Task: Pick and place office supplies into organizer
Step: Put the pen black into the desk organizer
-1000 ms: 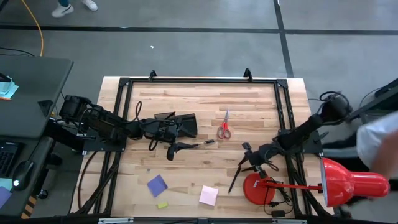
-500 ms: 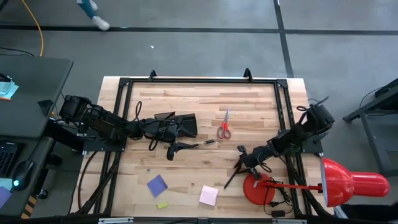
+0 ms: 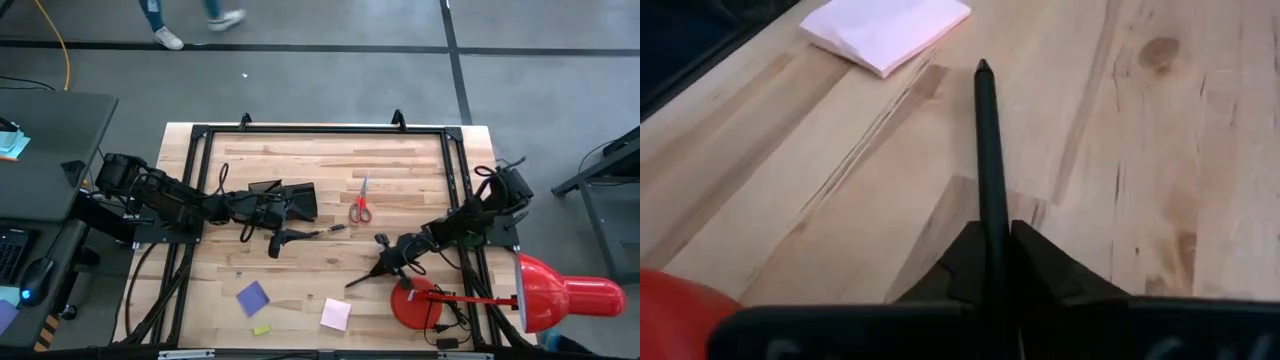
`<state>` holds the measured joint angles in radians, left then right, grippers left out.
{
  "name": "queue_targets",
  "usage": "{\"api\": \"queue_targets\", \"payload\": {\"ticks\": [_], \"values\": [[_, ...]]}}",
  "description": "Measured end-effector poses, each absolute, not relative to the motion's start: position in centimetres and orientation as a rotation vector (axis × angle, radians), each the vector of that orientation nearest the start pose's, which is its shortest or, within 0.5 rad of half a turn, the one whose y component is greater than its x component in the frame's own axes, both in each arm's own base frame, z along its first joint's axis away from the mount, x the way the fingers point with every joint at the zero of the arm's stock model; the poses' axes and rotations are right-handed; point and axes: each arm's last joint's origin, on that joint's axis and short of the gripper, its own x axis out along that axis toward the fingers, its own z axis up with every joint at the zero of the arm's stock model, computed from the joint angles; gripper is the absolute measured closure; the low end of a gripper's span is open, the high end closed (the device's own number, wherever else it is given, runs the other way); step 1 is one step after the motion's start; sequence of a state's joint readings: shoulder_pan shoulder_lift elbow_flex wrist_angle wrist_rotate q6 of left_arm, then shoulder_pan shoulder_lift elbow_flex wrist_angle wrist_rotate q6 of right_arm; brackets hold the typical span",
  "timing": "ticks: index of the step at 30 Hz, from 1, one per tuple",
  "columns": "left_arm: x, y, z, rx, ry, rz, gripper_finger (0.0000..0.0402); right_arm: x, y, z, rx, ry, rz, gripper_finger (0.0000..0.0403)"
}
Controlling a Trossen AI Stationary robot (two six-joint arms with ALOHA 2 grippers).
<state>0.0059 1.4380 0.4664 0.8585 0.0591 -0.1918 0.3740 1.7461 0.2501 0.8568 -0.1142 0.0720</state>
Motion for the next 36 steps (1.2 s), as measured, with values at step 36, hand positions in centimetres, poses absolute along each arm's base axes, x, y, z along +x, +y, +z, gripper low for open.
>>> {"api": "queue_targets", "payload": {"ticks": [36], "values": [[29.2, 0.4, 19.3, -0.164, 0.480, 0.129, 0.0192, 26.4, 7.2, 9.4, -0.182, 0.550, 0.069, 0.0393]]}}
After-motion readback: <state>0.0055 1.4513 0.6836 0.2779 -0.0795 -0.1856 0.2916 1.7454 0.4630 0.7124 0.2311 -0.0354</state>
